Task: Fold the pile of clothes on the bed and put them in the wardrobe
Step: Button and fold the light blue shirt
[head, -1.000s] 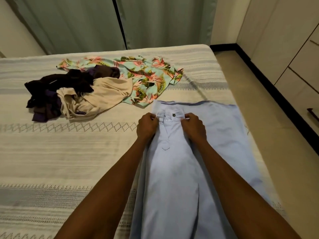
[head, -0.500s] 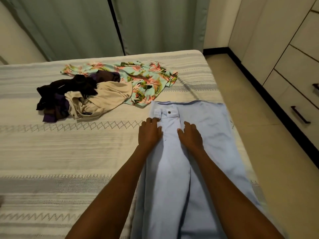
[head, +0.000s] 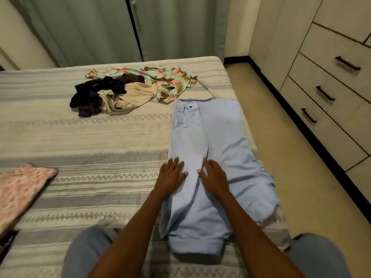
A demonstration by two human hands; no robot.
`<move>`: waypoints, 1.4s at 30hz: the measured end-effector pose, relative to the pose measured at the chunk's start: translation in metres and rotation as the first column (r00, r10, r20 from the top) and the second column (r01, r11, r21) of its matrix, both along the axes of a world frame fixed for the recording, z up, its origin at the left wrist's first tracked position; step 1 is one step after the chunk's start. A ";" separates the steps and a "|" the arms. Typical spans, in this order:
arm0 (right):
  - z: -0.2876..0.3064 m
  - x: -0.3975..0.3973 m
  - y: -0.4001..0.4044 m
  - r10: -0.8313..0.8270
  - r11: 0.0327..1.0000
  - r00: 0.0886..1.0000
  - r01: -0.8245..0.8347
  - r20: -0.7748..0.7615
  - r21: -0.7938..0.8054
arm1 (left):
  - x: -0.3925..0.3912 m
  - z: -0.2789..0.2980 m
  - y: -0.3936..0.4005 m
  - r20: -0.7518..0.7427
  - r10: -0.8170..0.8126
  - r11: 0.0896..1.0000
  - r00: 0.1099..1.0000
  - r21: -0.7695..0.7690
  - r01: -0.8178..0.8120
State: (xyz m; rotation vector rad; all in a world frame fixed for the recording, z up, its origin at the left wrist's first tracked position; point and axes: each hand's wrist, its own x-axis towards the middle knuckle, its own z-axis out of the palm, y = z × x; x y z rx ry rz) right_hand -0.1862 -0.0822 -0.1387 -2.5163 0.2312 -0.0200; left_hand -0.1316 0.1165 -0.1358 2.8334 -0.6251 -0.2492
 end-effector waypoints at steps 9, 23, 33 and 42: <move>-0.004 -0.075 0.010 0.077 0.968 0.993 -0.097 -0.091 -0.231 | -0.074 0.000 0.026 -0.035 -0.036 0.998 0.999 -0.061 0.034; 0.024 -0.144 -0.050 -0.377 0.915 0.908 0.395 0.186 -0.076 | -0.097 0.023 0.005 0.413 -0.283 0.917 0.866 -0.149 0.371; 0.025 -0.179 -0.124 -0.689 0.457 0.607 0.788 -0.396 0.412 | -0.063 0.049 -0.138 0.144 -0.418 0.895 0.897 -0.108 0.434; 0.019 -0.170 -0.118 -0.635 0.311 0.654 0.702 -0.410 0.640 | -0.033 0.043 -0.248 -0.084 -0.473 0.865 0.877 0.146 0.481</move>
